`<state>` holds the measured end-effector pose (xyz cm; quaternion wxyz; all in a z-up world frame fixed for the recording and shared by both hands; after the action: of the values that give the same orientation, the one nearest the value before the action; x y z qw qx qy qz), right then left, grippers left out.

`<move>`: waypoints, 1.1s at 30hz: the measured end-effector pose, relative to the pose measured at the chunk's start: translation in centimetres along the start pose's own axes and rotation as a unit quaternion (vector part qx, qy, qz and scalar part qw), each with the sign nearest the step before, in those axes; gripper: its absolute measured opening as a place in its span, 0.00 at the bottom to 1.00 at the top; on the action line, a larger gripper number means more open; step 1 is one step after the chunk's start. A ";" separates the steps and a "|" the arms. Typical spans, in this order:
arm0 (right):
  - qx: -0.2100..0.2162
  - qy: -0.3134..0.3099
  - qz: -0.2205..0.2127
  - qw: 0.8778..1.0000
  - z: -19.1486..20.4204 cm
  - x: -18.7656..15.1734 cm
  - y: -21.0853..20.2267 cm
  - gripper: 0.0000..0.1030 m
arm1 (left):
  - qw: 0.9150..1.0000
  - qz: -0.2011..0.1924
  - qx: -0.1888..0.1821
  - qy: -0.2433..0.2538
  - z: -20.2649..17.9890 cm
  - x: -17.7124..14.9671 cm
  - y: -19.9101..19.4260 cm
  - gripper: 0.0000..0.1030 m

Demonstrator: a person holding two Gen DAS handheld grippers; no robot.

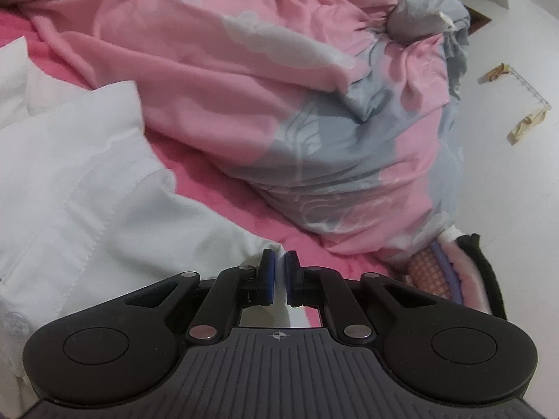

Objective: Fold clothes

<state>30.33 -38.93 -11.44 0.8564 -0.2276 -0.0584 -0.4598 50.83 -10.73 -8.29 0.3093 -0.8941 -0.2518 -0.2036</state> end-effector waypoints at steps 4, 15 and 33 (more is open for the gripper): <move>-0.002 0.015 0.002 1.000 -0.4 0.3 -0.3 0.04 | 0.999 0.003 0.032 0.009 0.8 0.1 -0.3 0.04; -0.018 0.015 -0.043 0.999 -0.8 0.9 -3.2 0.06 | 0.998 -0.036 0.029 0.041 -2.4 1.2 -5.0 0.06; -0.068 -0.159 0.036 0.984 2.9 -1.1 1.2 0.05 | 0.983 0.017 0.104 0.151 -4.8 -4.9 2.2 0.08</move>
<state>30.98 -36.18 -9.60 0.8346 -0.3574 -0.1541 -0.3899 47.22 -16.94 -8.29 0.4386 -0.8199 -0.2069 -0.3041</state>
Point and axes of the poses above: each gripper's, at about its wrist camera, not at the fingertips, and y roughly the way its jaws point, z to its left, x to its top, the point moved 2 cm from there along y, roughly the way its jaws point, and after that the axes turned 1 degree about z, right-handed, at the moved point
